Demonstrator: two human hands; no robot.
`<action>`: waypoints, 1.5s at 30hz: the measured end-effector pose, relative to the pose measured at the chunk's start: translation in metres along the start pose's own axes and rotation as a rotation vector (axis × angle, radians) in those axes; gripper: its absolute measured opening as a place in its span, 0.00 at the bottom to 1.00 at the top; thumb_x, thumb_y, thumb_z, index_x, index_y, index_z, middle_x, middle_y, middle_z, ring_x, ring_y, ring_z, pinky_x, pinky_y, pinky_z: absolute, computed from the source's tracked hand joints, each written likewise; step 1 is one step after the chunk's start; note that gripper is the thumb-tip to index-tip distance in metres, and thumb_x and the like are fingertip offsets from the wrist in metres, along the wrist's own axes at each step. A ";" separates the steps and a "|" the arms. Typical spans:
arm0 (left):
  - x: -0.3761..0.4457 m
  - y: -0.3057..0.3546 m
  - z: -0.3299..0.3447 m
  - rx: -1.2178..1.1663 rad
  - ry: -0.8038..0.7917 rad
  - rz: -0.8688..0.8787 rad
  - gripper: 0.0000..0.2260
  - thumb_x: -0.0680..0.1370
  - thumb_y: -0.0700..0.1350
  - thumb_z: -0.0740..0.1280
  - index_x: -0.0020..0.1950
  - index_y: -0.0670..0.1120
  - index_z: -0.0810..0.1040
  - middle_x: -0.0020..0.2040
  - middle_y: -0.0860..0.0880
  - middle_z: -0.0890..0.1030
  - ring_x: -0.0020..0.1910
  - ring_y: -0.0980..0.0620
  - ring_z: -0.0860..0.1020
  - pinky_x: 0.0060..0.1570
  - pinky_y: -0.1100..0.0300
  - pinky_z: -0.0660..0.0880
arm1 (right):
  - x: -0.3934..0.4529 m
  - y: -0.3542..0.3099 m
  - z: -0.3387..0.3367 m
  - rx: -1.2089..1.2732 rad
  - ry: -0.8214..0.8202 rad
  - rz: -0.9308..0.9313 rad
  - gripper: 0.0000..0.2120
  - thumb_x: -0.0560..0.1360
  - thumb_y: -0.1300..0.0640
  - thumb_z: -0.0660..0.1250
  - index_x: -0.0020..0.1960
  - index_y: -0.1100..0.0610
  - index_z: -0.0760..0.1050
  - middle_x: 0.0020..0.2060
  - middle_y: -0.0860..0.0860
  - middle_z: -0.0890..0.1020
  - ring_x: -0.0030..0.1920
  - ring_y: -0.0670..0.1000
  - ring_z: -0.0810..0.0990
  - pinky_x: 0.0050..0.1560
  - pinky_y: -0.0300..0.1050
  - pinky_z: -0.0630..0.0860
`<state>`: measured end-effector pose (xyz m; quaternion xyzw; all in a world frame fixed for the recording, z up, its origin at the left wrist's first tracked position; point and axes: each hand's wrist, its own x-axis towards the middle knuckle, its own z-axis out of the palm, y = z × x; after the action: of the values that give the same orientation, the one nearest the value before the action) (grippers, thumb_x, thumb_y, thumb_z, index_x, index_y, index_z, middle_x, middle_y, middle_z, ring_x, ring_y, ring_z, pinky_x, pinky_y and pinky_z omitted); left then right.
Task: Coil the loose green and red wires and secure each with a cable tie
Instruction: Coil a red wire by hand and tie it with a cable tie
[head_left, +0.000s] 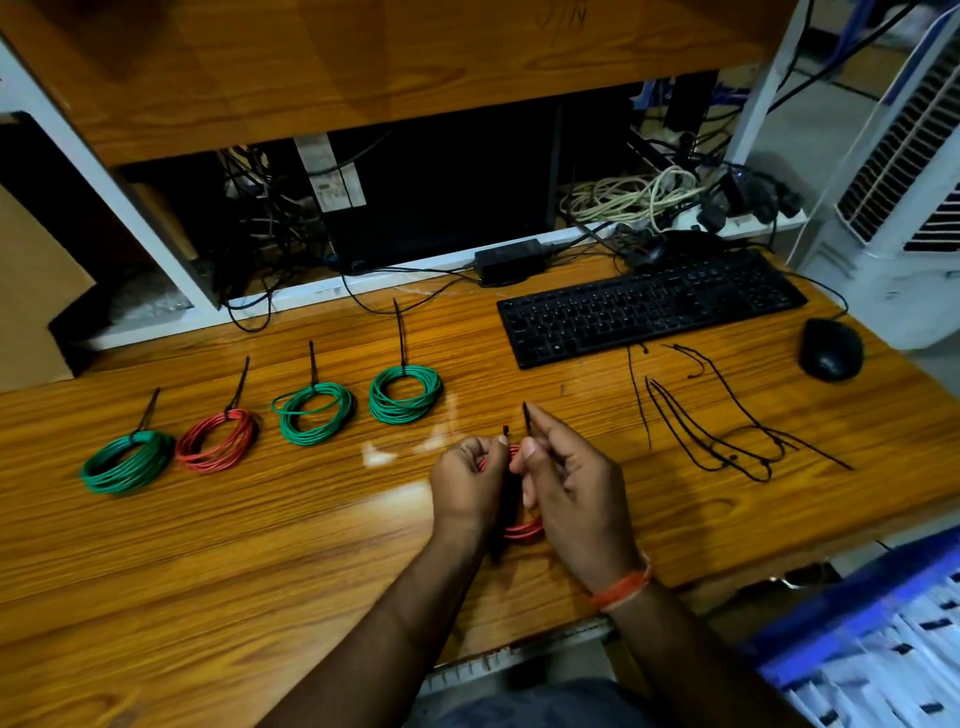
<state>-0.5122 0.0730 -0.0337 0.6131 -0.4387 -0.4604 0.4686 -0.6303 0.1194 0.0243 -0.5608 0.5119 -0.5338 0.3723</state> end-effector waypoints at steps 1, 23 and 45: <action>0.001 0.000 0.000 -0.010 0.002 -0.004 0.15 0.74 0.60 0.68 0.32 0.52 0.78 0.31 0.43 0.80 0.32 0.49 0.75 0.35 0.47 0.74 | -0.001 -0.001 0.001 -0.035 0.000 -0.009 0.23 0.82 0.61 0.66 0.75 0.49 0.69 0.40 0.46 0.84 0.35 0.43 0.80 0.37 0.35 0.76; -0.003 -0.002 -0.002 0.031 -0.017 0.087 0.12 0.81 0.49 0.71 0.36 0.52 0.81 0.33 0.50 0.83 0.33 0.56 0.77 0.38 0.55 0.74 | 0.017 0.005 -0.007 -0.718 0.148 -0.185 0.05 0.76 0.58 0.74 0.51 0.56 0.86 0.43 0.53 0.84 0.37 0.52 0.82 0.33 0.44 0.80; -0.010 0.007 0.000 -0.067 -0.044 0.000 0.13 0.75 0.56 0.70 0.34 0.52 0.80 0.31 0.49 0.82 0.31 0.50 0.75 0.35 0.54 0.70 | 0.022 0.006 -0.003 -0.764 0.099 -0.185 0.03 0.74 0.60 0.75 0.48 0.58 0.85 0.40 0.54 0.81 0.35 0.54 0.80 0.31 0.44 0.76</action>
<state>-0.5152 0.0811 -0.0254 0.5868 -0.4332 -0.4883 0.4790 -0.6366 0.0972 0.0241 -0.6763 0.6383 -0.3625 0.0617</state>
